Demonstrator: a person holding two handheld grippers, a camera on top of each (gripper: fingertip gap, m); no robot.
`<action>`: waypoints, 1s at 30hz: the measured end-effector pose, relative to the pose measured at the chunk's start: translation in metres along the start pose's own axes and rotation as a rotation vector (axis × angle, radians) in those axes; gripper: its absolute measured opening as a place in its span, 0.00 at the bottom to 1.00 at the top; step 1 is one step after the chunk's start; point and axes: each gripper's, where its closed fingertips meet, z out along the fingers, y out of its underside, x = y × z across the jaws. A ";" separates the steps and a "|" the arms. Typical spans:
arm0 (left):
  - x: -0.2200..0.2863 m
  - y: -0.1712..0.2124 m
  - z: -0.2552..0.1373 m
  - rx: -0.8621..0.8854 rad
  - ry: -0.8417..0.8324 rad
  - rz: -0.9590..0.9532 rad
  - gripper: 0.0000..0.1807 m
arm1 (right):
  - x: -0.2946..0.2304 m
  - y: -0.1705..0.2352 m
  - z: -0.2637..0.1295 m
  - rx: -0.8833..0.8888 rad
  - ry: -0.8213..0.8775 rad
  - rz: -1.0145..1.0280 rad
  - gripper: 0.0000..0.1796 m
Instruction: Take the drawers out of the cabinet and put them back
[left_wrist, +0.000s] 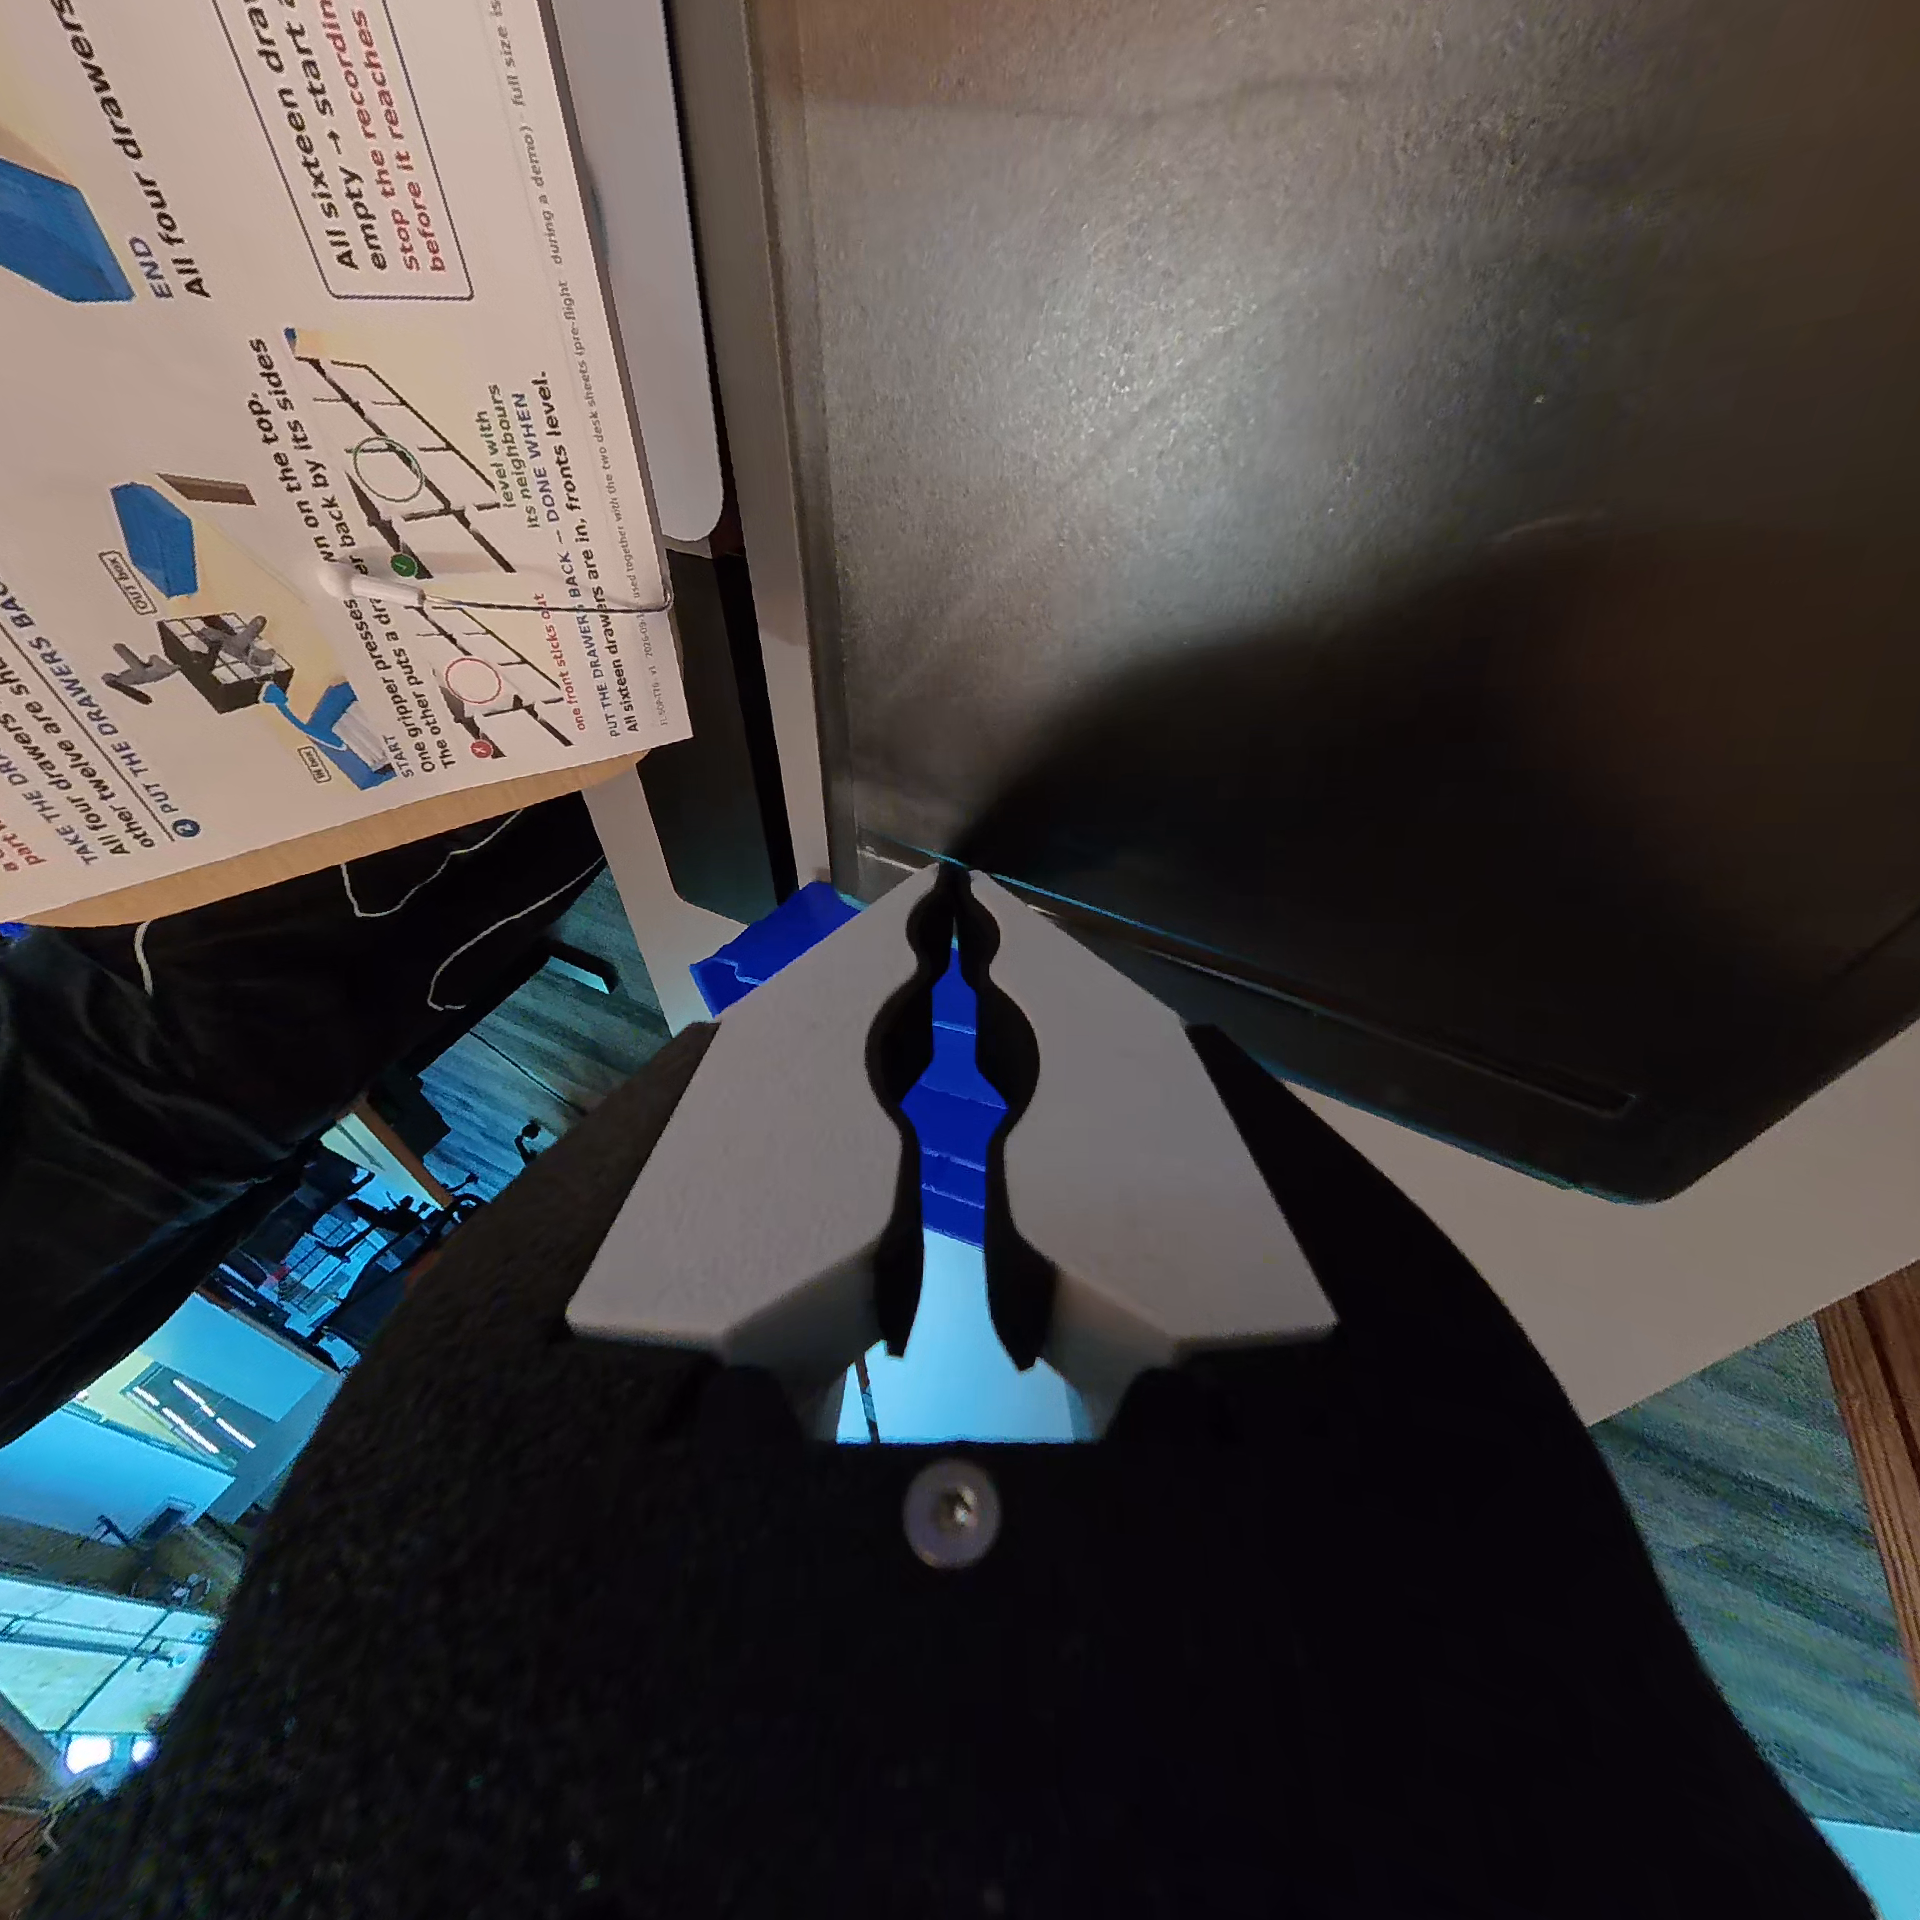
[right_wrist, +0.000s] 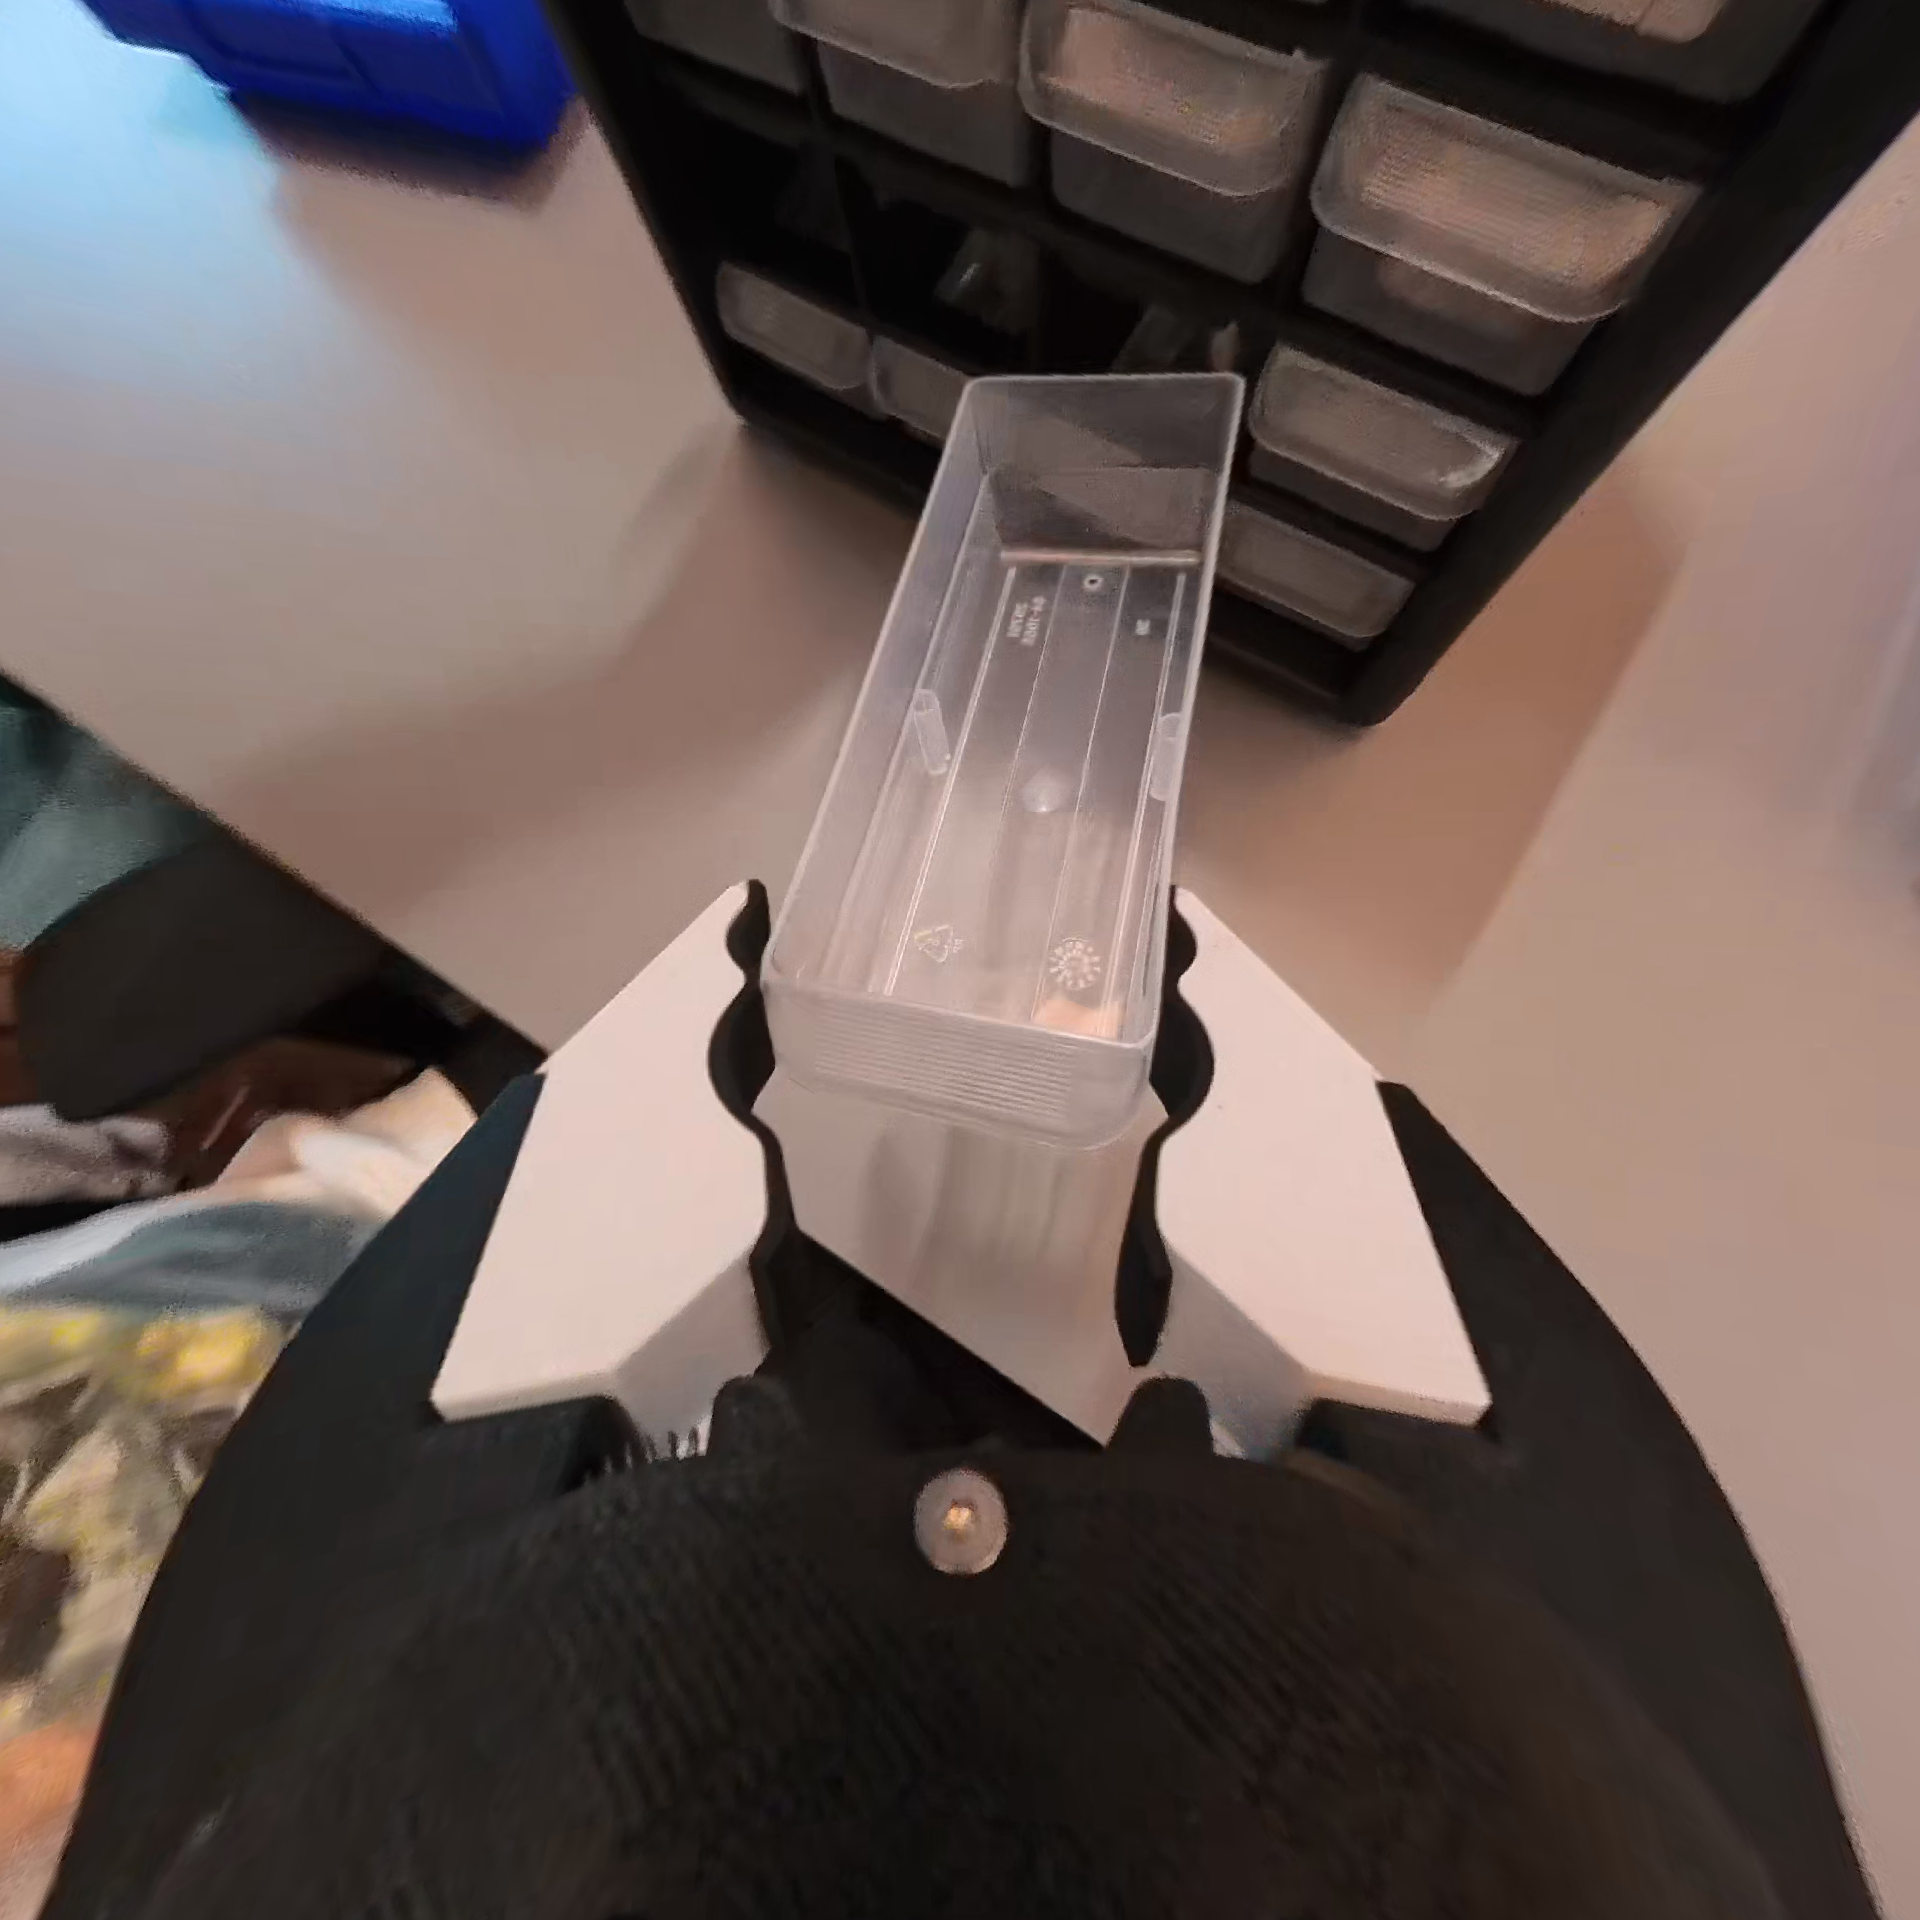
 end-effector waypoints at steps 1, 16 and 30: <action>0.000 0.000 0.000 0.001 -0.003 0.000 0.00 | 0.002 0.004 -0.008 0.008 -0.042 -0.026 0.41; 0.000 0.000 0.000 0.005 -0.014 0.018 0.00 | 0.286 -0.024 -0.113 0.067 -0.060 -0.480 0.41; 0.000 -0.001 0.000 0.022 -0.016 0.053 0.00 | 0.376 -0.040 -0.002 -0.439 -0.287 -0.707 0.41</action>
